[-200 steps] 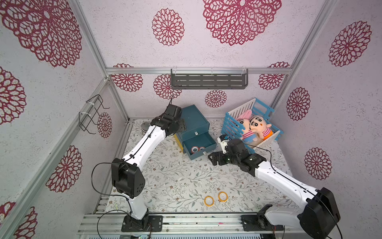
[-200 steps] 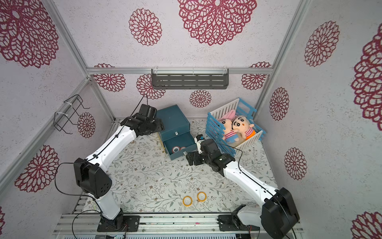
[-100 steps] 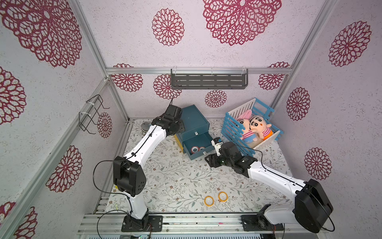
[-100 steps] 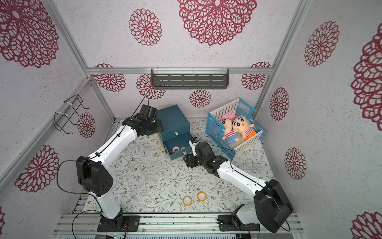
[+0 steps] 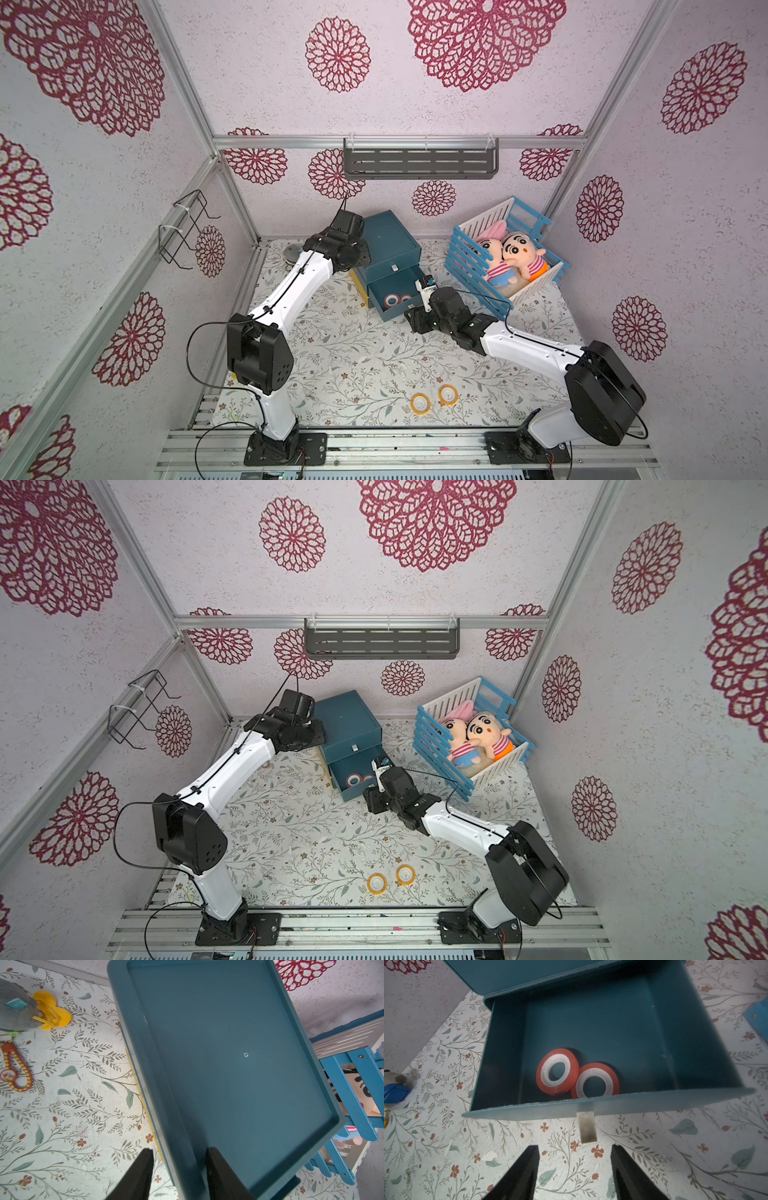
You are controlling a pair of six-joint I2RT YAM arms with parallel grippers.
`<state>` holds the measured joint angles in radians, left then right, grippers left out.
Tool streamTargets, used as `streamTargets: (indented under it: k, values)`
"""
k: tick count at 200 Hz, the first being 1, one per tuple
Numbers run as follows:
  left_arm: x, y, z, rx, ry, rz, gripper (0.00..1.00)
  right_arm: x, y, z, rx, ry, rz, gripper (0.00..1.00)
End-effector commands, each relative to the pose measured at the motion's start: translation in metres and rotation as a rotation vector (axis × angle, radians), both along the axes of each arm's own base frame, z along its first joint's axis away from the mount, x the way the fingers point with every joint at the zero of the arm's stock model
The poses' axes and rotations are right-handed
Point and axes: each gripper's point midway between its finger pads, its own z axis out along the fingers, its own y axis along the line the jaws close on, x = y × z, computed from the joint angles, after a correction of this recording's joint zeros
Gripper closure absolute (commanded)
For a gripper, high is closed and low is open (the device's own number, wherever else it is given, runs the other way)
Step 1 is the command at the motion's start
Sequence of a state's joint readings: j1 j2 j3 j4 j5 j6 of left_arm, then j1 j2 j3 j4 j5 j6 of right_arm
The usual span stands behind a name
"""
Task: Place the transparent tape into the drawer according to color
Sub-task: Close the drawer in the storage box.
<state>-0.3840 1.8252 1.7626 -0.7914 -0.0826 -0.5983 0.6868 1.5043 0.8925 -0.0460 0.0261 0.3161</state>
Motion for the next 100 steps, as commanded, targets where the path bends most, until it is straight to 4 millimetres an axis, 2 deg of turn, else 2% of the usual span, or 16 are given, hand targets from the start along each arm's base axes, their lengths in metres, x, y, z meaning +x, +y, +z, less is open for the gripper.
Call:
streamTargets:
  k: [1,52,100]
  values:
    - [0.001,0.004,-0.003,0.01,0.008,-0.012,0.53,0.019,0.01,0.03,0.045,-0.117,-0.019,0.39]
    - [0.0,0.003,-0.004,0.012,0.015,-0.024,0.52,0.028,0.024,0.043,0.094,-0.188,-0.016,0.4]
    - [-0.001,0.001,-0.006,0.007,0.024,-0.04,0.52,0.04,0.037,0.042,0.104,-0.208,-0.011,0.4]
